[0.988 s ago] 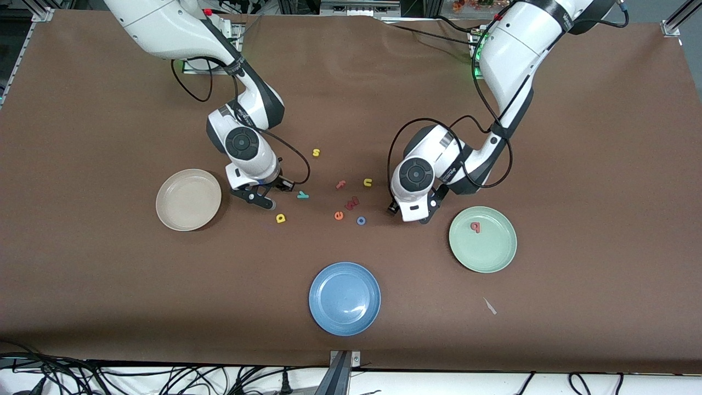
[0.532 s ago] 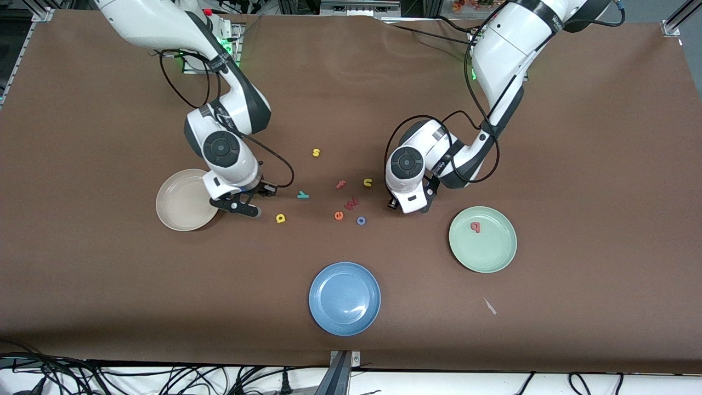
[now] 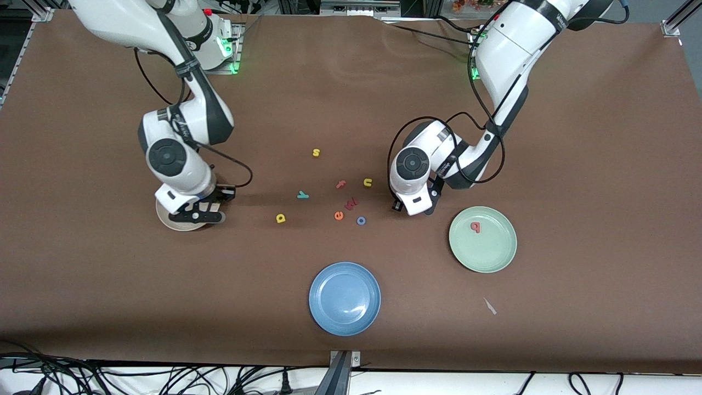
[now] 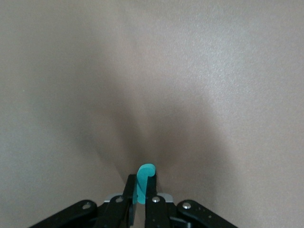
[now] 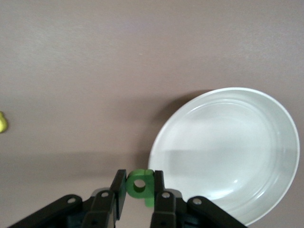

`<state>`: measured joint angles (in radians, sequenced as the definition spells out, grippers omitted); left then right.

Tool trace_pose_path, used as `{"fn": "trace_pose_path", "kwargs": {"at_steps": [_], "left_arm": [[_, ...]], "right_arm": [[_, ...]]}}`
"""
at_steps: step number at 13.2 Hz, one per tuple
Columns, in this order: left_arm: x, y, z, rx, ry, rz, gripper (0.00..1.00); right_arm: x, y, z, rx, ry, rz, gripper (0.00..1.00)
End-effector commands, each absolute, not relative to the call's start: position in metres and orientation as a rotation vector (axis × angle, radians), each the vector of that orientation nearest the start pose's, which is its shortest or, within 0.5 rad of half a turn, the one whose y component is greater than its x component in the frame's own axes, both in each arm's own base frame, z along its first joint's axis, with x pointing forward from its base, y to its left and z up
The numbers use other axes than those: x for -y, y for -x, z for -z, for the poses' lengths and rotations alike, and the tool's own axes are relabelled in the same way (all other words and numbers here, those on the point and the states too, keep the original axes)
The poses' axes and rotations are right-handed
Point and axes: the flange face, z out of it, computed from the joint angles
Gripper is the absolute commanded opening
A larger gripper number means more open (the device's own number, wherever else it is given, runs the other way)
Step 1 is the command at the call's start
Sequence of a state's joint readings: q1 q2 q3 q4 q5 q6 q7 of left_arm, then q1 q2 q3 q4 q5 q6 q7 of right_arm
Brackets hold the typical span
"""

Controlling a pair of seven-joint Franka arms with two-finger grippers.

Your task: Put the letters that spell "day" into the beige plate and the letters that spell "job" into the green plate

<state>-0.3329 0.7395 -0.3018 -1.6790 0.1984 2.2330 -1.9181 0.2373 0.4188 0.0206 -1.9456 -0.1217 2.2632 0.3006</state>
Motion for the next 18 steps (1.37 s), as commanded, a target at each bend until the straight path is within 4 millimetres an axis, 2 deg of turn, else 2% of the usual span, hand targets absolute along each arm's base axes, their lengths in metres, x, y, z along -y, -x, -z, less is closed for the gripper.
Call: {"fn": "trace_pose_path", "kwargs": {"at_steps": [1,3,5,6,7,8,11,13,14,17,18], "left_arm": [[0.367,-0.542,-0.178,1.712,2.471,-0.110,0.00],[0.366,-0.549,-0.188,1.704,2.490,-0.094,0.00],[0.358,-0.559,-0.206,1.575,2.581,-0.011,0.00],[0.348,-0.567,-0.211,1.532,2.594,0.016,0.00],[0.341,-0.574,-0.216,1.485,2.598,0.033,0.00],[0.339,-0.582,-0.227,1.417,2.620,0.061,0.00],[0.310,-0.610,-0.252,1.234,2.646,0.049,0.00],[0.283,-0.624,-0.253,1.117,2.689,0.039,0.00],[0.270,-0.630,-0.247,1.037,2.708,0.031,0.00],[0.228,-0.645,-0.222,0.903,2.723,-0.002,0.00],[0.227,-0.646,-0.213,0.872,2.741,-0.005,0.00]], "right_arm": [[-0.120,-0.583,-0.251,0.174,3.197,-0.105,0.02],[-0.108,-0.585,-0.245,0.217,3.194,-0.081,0.03],[-0.100,-0.584,-0.238,0.240,3.195,-0.074,0.08],[-0.098,-0.584,-0.236,0.233,3.196,-0.072,0.24],[-0.098,-0.584,-0.235,0.199,3.191,-0.075,0.80],[-0.098,-0.584,-0.237,0.166,3.176,-0.084,1.00],[-0.104,-0.586,-0.240,0.103,3.164,-0.079,1.00],[-0.121,-0.587,-0.245,0.052,3.156,-0.061,1.00],[-0.131,-0.589,-0.247,0.013,3.150,-0.049,1.00],[-0.188,-0.599,-0.243,-0.065,3.122,-0.025,1.00],[-0.203,-0.601,-0.243,-0.081,3.112,-0.015,1.00]]}}
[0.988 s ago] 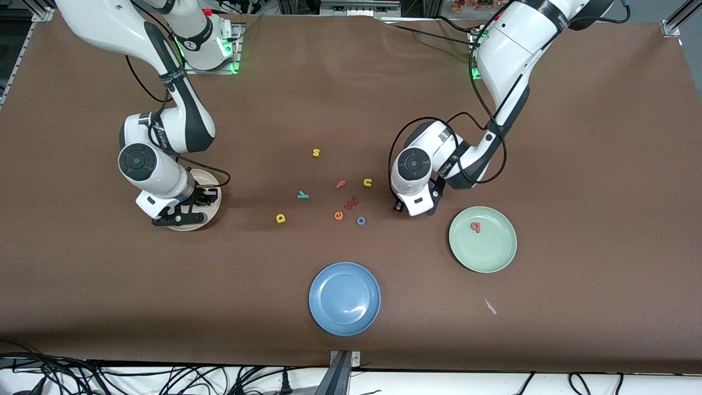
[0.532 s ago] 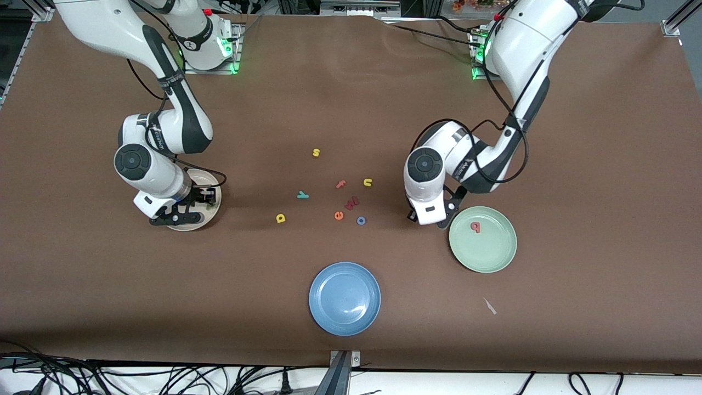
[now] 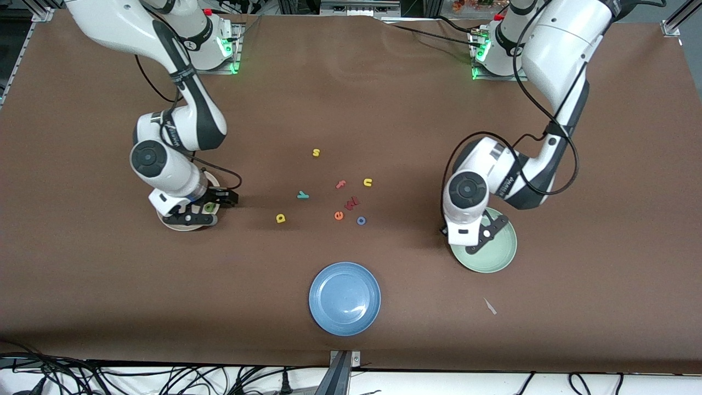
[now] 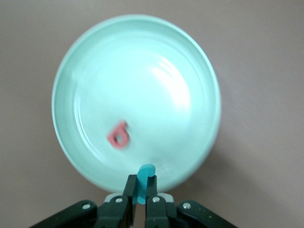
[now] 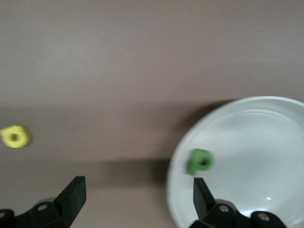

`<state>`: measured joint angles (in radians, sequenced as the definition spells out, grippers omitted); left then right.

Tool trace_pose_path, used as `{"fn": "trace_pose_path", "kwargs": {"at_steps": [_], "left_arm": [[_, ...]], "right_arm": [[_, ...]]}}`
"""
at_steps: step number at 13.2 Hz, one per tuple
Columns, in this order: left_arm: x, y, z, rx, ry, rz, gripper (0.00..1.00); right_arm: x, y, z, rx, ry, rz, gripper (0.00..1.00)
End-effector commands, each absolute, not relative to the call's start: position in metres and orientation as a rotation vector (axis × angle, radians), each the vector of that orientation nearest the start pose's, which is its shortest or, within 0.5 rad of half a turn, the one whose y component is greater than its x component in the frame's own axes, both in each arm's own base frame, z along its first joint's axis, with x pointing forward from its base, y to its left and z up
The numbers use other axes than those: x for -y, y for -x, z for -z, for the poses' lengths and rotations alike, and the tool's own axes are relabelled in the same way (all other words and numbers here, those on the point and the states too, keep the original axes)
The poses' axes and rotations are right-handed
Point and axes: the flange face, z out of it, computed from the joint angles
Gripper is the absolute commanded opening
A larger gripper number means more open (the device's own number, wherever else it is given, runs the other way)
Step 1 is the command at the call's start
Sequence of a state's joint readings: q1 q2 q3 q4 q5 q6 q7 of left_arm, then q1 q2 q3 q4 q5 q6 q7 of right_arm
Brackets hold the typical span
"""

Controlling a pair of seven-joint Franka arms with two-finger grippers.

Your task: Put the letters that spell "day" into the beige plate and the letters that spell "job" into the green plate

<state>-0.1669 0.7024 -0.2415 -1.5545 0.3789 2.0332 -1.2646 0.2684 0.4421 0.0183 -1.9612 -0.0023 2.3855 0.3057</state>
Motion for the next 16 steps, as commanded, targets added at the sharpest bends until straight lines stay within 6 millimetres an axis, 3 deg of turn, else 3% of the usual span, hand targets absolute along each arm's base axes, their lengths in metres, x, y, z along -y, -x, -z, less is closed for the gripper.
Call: {"fn": "trace_pose_path", "kwargs": {"at_steps": [1,2,4,5,8,11,14,16], "left_arm": [[0.226,-0.648,-0.208,0.840,2.766,0.005,0.05],[0.219,-0.651,-0.206,0.787,2.783,-0.008,0.24],[0.215,-0.654,-0.213,0.690,2.811,-0.005,0.83],[0.209,-0.657,-0.219,0.651,2.828,-0.008,1.00],[0.231,-0.669,-0.252,0.576,2.874,0.023,1.00],[0.277,-0.662,-0.270,0.575,2.993,-0.027,1.00],[0.347,-0.642,-0.281,0.357,3.118,-0.058,1.00],[0.378,-0.650,-0.280,0.322,3.183,-0.049,1.00]], "right_arm": [[-0.217,-0.605,-0.243,-0.100,3.101,-0.005,1.00],[-0.228,-0.608,-0.245,-0.115,3.090,0.006,1.00],[-0.248,-0.611,-0.242,-0.122,3.072,0.009,1.00],[-0.261,-0.613,-0.240,-0.111,3.060,0.011,1.00],[-0.288,-0.622,-0.226,-0.076,3.039,0.011,1.00],[-0.296,-0.619,-0.211,-0.047,3.052,-0.007,1.00],[-0.301,-0.622,-0.198,-0.030,3.055,-0.017,0.99],[-0.302,-0.621,-0.197,-0.019,3.056,-0.019,0.92]]}}
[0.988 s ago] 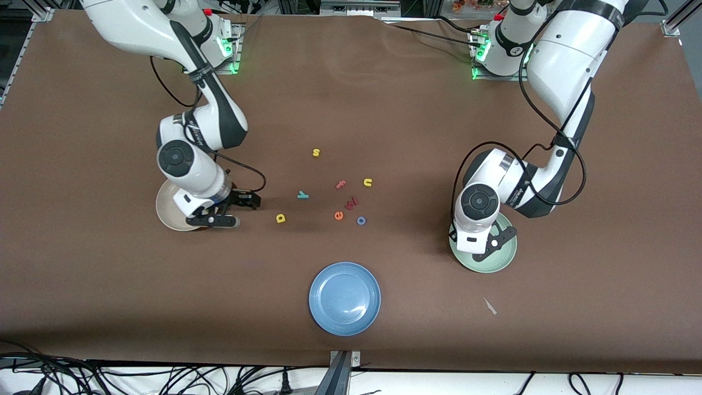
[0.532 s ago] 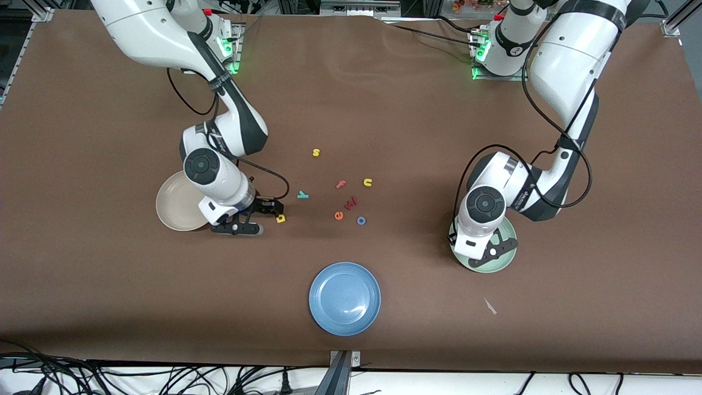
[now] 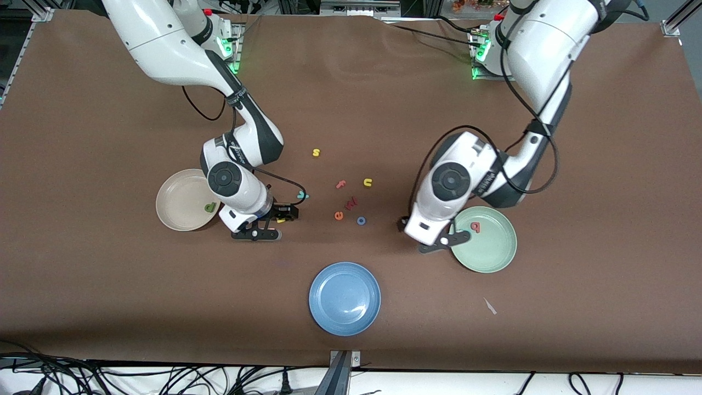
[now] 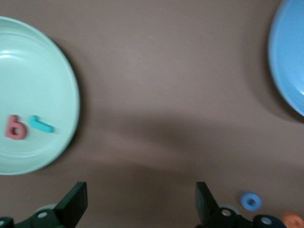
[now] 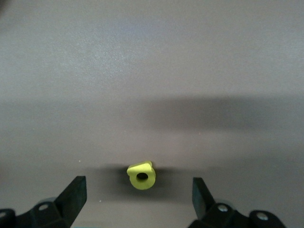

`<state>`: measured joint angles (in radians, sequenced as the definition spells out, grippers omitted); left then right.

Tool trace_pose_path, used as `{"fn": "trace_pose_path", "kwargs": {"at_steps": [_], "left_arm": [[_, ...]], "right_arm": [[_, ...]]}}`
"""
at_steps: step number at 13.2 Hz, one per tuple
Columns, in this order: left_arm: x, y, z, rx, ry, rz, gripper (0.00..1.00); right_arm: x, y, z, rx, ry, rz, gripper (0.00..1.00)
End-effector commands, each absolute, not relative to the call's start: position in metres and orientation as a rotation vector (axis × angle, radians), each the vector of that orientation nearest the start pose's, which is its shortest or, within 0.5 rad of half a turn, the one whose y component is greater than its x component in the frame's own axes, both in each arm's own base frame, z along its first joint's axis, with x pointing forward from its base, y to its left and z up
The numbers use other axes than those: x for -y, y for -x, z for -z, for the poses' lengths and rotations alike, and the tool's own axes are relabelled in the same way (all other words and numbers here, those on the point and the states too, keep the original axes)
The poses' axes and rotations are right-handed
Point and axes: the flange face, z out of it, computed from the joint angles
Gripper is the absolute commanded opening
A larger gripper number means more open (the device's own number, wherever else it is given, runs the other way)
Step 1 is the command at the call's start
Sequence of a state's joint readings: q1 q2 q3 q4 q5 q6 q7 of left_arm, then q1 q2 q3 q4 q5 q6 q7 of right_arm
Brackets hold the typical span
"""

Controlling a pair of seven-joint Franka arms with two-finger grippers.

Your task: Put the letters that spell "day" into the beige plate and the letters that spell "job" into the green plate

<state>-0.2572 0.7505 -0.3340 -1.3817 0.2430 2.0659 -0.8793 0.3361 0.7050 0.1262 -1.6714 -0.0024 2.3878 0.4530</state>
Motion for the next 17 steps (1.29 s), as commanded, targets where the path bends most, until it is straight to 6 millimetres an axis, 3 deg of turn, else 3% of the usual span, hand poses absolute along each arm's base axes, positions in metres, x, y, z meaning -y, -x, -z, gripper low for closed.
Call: {"fn": "trace_pose_path", "kwargs": {"at_steps": [1,3,5,7,8,14,17], "left_arm": [[0.403,-0.647,-0.273,0.301,3.215,-0.051,1.00],[0.445,-0.637,-0.249,0.239,3.256,-0.022,0.99],[0.452,-0.631,-0.230,0.212,3.251,-0.031,0.98],[0.473,-0.612,-0.204,0.104,3.232,-0.063,0.81],[0.470,-0.613,-0.198,0.093,3.217,-0.047,0.74],[0.480,-0.606,-0.184,0.091,3.237,-0.022,0.74],[0.481,-0.602,-0.172,0.083,3.233,-0.029,0.66]], "right_arm": [[-0.301,-0.620,-0.189,-0.007,3.065,-0.029,0.90],[-0.303,-0.626,-0.186,0.002,3.069,-0.016,0.84],[-0.303,-0.626,-0.184,0.011,3.072,-0.015,0.80],[-0.304,-0.625,-0.180,0.011,3.074,-0.024,0.75],[-0.304,-0.625,-0.177,0.011,3.075,-0.029,0.71],[-0.307,-0.622,-0.175,0.014,3.078,-0.043,0.46],[-0.307,-0.621,-0.173,0.011,3.080,-0.050,0.37]]}}
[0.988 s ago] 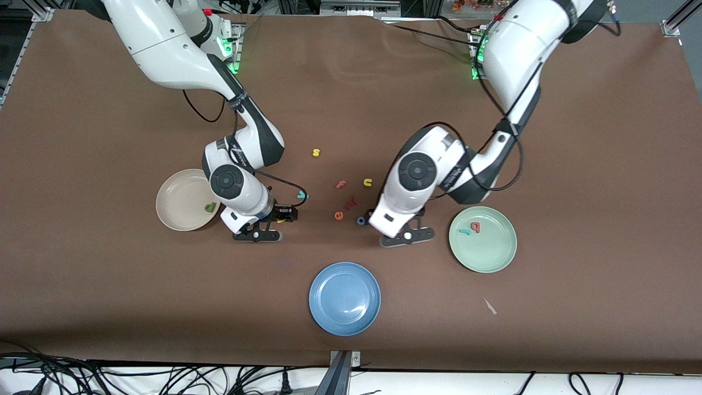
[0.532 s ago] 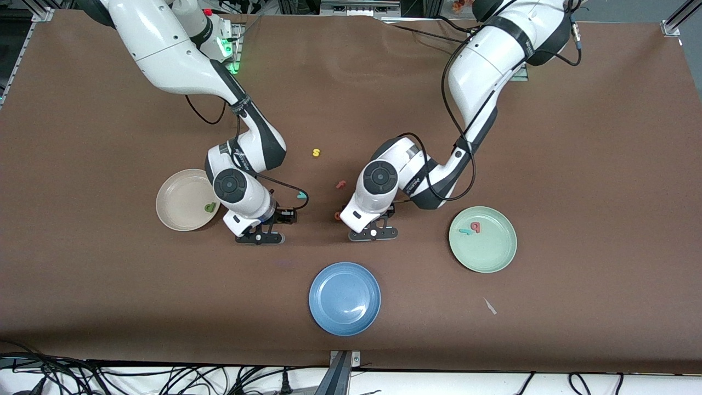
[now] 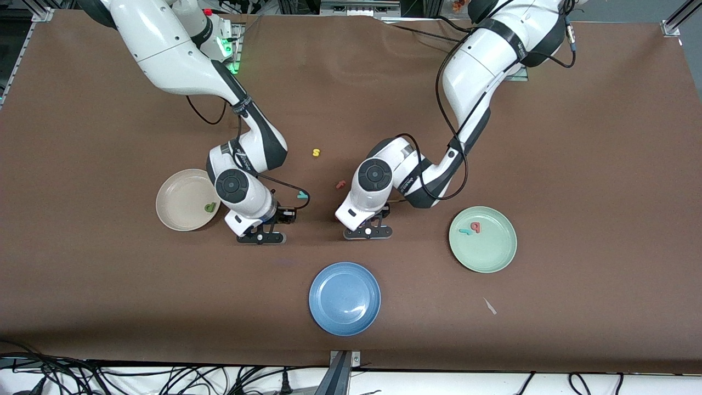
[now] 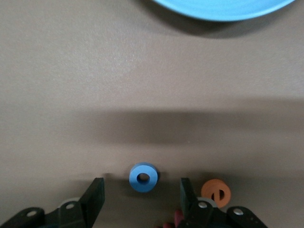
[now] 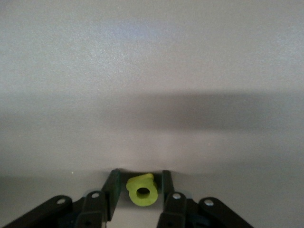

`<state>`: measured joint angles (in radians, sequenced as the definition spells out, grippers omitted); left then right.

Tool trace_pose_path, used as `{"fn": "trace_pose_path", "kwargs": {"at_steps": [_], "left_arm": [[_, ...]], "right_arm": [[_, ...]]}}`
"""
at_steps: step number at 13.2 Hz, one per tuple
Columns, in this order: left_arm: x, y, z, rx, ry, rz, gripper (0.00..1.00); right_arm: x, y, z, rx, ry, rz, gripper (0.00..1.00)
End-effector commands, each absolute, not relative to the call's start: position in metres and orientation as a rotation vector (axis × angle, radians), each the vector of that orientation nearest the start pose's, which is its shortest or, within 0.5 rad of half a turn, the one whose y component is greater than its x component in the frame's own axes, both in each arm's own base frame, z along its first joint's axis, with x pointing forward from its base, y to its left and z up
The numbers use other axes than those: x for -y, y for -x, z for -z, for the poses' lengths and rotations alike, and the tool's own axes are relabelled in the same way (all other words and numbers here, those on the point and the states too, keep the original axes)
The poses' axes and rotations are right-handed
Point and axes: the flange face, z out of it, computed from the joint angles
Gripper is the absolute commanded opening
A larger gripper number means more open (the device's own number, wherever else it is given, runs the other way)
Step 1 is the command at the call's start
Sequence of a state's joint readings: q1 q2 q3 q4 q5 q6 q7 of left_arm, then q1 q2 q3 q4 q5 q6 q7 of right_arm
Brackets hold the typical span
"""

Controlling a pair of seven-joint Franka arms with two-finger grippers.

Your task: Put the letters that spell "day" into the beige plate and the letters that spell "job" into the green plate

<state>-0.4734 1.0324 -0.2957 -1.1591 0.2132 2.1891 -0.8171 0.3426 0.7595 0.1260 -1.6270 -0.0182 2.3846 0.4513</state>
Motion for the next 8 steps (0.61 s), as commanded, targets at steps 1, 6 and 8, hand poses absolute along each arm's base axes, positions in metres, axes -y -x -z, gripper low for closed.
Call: {"fn": "trace_pose_path", "kwargs": {"at_steps": [1,6,8], "left_arm": [[0.4817,-0.6025,-0.1726,0.083,3.238,-0.022,0.62],[0.4762,-0.6069,-0.1704,0.078,3.230,-0.005,0.36],[0.4736,-0.6069,-0.1640,0.075,3.226,-0.017,0.25]], "right_arm": [[-0.3073,-0.6216,-0.1721,0.007,3.079,-0.051,0.35],[-0.3071,-0.6211,-0.1700,0.007,3.080,-0.055,0.23],[-0.3055,-0.6199,-0.1689,0.005,3.089,-0.087,0.15]]}}
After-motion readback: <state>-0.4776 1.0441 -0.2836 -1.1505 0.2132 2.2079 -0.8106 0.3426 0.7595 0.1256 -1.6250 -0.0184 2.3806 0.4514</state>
